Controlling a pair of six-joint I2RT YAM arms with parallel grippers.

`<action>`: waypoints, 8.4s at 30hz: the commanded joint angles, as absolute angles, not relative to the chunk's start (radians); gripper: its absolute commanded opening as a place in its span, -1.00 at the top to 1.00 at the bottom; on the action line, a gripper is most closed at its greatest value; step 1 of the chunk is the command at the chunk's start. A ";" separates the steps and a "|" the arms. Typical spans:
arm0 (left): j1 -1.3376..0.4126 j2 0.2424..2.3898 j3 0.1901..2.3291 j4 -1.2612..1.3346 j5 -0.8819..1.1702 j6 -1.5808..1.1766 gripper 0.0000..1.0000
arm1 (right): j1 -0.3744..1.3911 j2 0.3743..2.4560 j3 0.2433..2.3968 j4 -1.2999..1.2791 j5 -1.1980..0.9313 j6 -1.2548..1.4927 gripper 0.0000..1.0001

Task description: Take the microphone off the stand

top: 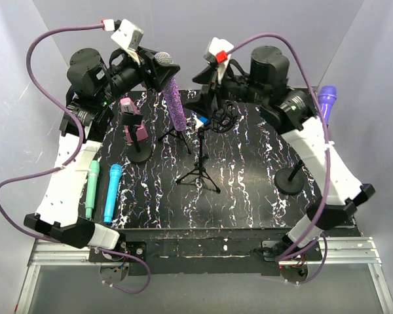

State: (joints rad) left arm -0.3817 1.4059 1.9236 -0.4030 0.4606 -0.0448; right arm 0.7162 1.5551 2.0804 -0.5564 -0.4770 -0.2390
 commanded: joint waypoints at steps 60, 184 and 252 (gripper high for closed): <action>-0.391 1.416 1.948 -0.417 0.104 0.256 1.00 | 0.741 1.401 1.840 -0.178 -0.224 0.157 -0.67; 0.460 1.572 1.474 -1.109 0.340 0.400 -0.25 | 0.739 1.249 1.759 -0.635 -0.290 -0.213 -0.74; -0.420 1.586 1.732 -0.625 1.132 0.520 1.00 | 0.500 1.080 1.262 -0.719 -0.551 -0.086 -0.73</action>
State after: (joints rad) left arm -0.4782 1.7081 1.8435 -0.7994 1.0275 0.4438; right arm 0.5041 1.0740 1.2579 -0.7578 -0.4652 -0.0319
